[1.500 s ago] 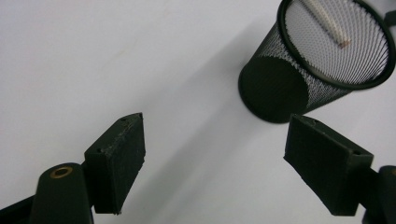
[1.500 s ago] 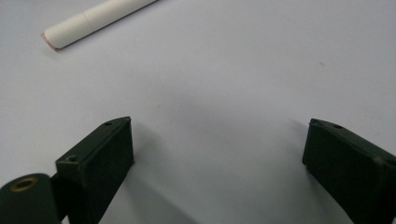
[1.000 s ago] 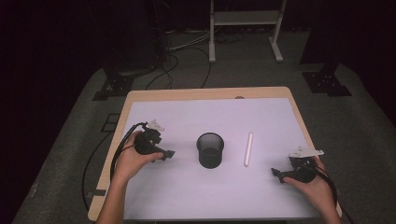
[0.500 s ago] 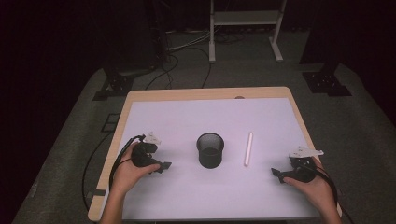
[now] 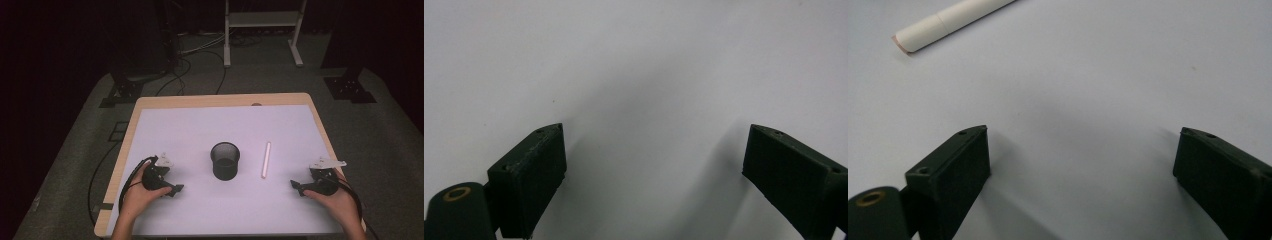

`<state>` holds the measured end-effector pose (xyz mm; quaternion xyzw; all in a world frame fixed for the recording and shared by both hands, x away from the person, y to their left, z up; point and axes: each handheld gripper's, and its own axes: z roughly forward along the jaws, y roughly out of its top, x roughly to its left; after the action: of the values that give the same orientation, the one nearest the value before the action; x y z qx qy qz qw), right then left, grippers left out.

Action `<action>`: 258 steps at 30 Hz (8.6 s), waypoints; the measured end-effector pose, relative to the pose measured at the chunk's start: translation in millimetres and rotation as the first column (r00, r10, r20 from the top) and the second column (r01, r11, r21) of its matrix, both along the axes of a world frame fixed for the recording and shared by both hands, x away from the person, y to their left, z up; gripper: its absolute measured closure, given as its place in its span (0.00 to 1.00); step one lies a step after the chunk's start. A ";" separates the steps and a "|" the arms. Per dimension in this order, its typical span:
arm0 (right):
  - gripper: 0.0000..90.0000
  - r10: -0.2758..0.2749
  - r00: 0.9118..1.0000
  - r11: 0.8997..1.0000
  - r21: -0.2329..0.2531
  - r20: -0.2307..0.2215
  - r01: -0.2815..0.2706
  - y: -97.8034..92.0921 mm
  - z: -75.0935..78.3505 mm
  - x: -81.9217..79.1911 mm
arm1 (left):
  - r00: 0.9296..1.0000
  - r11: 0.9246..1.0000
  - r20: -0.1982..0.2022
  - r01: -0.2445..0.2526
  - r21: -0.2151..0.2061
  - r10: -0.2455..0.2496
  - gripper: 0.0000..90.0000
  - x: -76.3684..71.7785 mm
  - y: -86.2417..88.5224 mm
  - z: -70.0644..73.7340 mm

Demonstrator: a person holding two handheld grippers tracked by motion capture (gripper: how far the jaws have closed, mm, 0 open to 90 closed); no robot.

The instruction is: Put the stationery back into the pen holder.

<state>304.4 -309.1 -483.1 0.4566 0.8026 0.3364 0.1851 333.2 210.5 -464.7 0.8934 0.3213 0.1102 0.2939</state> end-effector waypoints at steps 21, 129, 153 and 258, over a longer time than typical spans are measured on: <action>0.19 -0.016 0.999 0.999 -0.041 -0.036 0.015 6.2 12.9 4.6 | 0.994 0.992 0.112 0.022 -0.126 -0.008 0.07 -11.0 12.6 -14.9; 0.86 -0.056 0.949 0.988 -0.154 -0.311 0.008 105.1 36.3 122.1 | 0.994 0.992 0.104 0.033 -0.123 -0.020 0.04 -10.4 11.8 -15.5; 0.87 0.006 0.971 0.999 -0.039 -0.240 -0.016 105.2 89.4 106.3 | 0.995 0.992 0.102 0.034 -0.121 -0.022 0.04 -10.3 12.0 -15.4; 0.86 0.329 0.942 0.941 0.112 -0.072 -0.320 237.6 121.6 92.0 | 0.995 0.992 0.102 0.033 -0.124 -0.020 0.04 -10.2 12.0 -15.5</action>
<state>396.4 -71.5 -361.5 0.3414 0.8567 0.3807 0.0682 323.0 222.5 -480.2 0.8706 0.3003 0.1308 0.3670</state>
